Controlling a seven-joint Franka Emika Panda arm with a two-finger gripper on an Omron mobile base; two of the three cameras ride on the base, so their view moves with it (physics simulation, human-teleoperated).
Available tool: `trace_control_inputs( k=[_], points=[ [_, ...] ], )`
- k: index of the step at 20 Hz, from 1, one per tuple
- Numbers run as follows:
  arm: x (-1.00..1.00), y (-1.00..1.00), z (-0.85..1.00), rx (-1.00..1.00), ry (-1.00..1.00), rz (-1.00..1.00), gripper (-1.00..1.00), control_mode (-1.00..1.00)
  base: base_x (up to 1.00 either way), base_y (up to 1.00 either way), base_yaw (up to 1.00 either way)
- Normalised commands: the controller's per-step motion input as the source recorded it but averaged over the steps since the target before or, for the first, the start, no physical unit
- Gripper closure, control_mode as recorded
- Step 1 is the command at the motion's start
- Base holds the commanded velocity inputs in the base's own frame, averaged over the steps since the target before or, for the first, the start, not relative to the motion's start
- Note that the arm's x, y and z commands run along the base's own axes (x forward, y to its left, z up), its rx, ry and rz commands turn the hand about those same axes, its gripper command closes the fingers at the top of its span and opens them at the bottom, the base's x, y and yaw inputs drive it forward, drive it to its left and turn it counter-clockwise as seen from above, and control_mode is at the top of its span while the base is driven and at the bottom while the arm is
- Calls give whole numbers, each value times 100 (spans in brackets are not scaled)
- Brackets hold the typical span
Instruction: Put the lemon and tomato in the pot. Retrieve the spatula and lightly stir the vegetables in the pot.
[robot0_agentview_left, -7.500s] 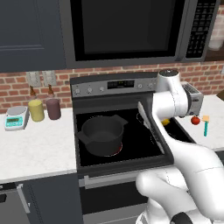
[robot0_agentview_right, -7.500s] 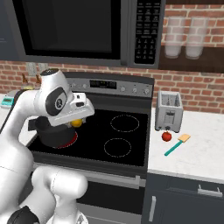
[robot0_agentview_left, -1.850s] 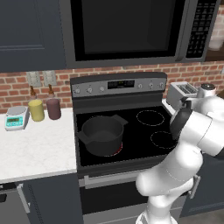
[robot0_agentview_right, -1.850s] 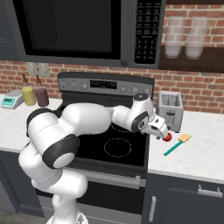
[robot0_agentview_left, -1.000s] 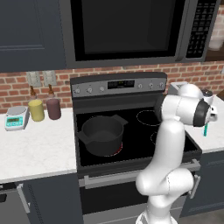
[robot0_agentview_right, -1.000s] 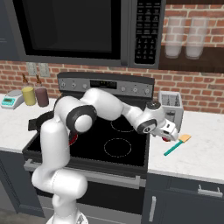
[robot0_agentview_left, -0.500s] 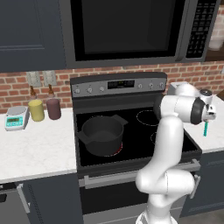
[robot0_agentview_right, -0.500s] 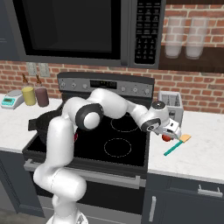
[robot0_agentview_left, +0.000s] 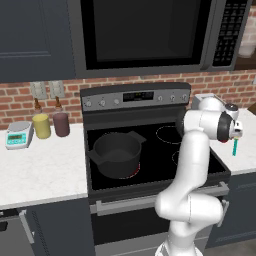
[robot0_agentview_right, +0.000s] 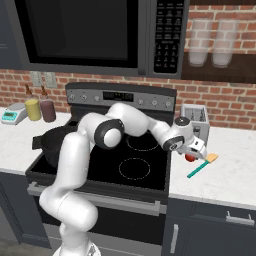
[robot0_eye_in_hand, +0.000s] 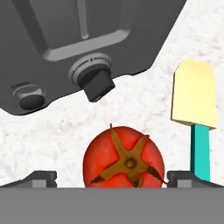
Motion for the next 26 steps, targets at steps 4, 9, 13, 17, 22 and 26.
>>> trace_control_inputs(
  k=[4,9,13,17,22,26],
  points=[
    [0,-2,-20,0,0,0,-100,-100,0,0,0],
    [0,0,-13,0,0,0,100,-100,0,0,0],
    [0,0,-1,0,-1,0,100,-100,0,0,0],
    [-39,5,25,0,-18,0,100,-100,0,0,0],
    [-86,70,86,0,-16,2,100,-100,0,0,0],
    [-72,100,88,0,0,9,100,-100,0,0,0]
  ],
)
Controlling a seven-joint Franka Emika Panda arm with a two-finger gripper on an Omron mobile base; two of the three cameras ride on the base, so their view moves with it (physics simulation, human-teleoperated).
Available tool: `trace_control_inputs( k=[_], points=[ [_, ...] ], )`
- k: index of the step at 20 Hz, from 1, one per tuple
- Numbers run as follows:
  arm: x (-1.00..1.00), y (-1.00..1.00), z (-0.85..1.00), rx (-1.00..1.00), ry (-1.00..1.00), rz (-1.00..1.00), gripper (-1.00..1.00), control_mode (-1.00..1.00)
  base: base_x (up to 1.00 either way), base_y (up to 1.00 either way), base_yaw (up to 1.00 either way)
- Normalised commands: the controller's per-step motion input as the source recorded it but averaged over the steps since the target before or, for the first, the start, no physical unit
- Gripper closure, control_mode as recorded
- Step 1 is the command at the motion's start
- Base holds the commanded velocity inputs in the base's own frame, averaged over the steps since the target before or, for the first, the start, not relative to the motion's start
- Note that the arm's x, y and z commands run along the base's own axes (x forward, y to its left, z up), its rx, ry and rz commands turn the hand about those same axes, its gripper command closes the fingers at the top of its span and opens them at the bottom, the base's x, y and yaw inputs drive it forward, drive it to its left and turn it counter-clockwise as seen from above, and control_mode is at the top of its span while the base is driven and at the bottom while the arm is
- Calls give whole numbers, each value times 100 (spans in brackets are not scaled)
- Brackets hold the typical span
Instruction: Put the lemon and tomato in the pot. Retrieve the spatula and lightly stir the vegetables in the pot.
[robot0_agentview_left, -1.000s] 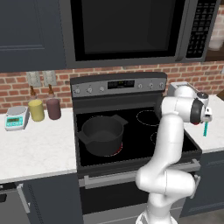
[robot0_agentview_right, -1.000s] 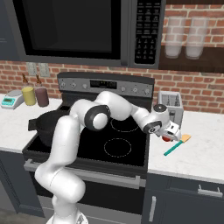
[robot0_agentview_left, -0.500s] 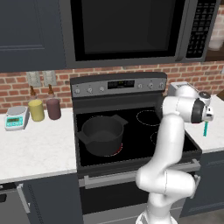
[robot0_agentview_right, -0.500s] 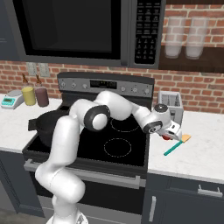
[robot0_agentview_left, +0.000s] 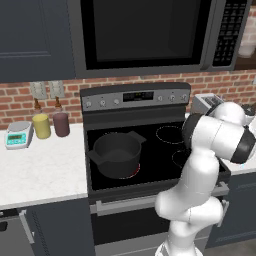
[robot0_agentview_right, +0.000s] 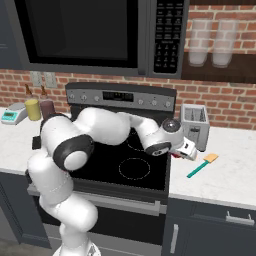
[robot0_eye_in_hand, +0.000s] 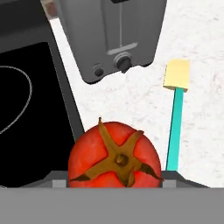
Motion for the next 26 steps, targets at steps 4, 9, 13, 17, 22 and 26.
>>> trace_control_inputs(
  k=[4,9,13,17,22,26],
  points=[
    [-58,100,92,0,0,11,100,-100,0,0,0],
    [-32,100,100,0,1,12,100,-100,0,0,0],
    [-18,100,99,0,9,13,100,-100,0,0,0],
    [-15,100,47,0,11,16,100,-100,0,0,0],
    [-7,100,2,0,8,15,100,-100,0,0,0],
    [0,100,0,0,10,14,100,-100,0,0,0]
  ],
)
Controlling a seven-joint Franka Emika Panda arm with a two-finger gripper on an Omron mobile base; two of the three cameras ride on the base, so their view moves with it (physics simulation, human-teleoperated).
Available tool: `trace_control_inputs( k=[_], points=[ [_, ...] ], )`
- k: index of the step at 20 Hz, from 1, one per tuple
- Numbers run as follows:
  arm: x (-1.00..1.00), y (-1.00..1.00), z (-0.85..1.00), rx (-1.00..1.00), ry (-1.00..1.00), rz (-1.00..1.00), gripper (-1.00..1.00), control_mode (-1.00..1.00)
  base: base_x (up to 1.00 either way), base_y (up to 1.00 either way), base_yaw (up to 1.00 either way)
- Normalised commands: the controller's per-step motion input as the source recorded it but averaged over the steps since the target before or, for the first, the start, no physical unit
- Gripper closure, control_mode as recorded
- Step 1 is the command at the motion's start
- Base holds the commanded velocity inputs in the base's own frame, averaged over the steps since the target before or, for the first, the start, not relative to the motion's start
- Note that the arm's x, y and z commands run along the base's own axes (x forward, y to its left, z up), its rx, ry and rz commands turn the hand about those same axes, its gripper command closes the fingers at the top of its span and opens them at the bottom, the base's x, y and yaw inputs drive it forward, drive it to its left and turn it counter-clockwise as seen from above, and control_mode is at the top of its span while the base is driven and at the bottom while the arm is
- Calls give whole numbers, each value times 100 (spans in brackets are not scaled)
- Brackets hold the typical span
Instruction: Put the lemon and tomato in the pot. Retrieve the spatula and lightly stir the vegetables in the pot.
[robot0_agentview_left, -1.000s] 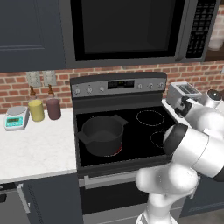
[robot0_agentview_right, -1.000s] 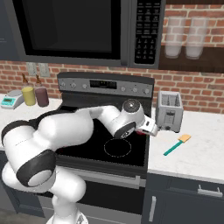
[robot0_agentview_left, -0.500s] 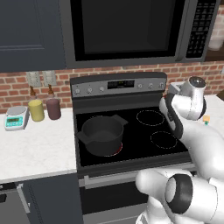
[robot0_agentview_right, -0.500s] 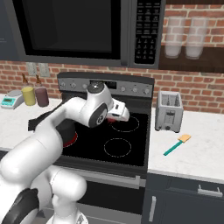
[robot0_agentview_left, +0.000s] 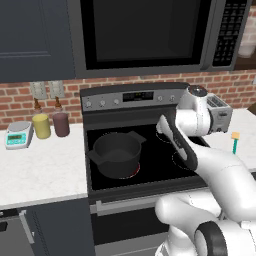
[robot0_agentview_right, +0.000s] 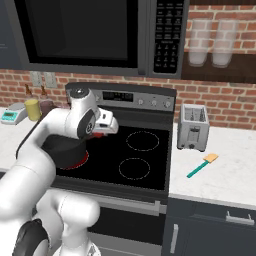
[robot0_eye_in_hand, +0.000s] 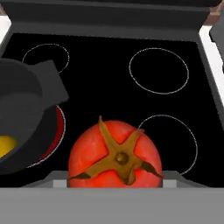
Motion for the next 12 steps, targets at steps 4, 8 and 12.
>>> trace_control_inputs(
  k=[4,8,12],
  points=[
    [0,100,0,0,9,13,100,-100,0,0,0],
    [12,100,0,0,10,10,100,-100,0,0,0],
    [33,92,-12,0,9,5,100,-100,0,0,0]
  ],
)
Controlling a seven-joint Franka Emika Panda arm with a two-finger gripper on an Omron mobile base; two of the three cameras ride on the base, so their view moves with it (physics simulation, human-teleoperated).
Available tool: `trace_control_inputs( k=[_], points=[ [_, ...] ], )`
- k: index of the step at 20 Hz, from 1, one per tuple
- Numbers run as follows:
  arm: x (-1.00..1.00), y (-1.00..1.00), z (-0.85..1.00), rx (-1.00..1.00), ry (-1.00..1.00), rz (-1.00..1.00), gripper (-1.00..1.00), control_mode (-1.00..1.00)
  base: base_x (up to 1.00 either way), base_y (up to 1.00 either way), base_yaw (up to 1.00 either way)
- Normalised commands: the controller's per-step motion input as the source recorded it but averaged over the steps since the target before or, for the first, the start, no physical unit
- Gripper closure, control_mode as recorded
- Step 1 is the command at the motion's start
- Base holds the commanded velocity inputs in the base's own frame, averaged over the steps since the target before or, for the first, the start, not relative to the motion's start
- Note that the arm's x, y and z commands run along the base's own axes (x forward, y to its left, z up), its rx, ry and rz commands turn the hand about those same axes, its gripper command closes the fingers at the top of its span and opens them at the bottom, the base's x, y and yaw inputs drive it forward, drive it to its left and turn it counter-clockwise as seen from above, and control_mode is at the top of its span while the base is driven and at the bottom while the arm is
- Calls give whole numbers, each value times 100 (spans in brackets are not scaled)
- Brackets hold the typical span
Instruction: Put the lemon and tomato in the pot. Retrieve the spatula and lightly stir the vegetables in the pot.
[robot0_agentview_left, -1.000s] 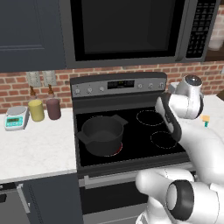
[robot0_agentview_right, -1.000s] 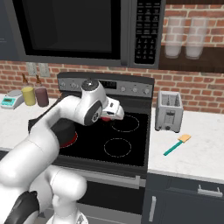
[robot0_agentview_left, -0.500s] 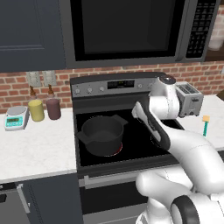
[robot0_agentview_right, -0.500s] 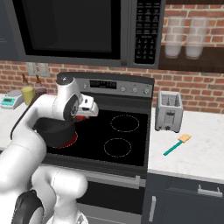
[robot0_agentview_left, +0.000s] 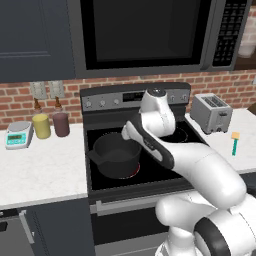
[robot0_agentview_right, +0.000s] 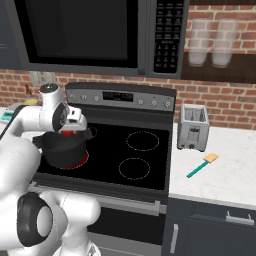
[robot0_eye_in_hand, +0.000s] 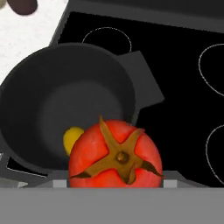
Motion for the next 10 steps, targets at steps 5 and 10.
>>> trace_control_inputs(
  k=[5,10],
  points=[
    [53,59,-31,0,7,0,100,-100,0,0,0],
    [45,25,-49,0,2,0,100,-100,0,0,0]
  ],
)
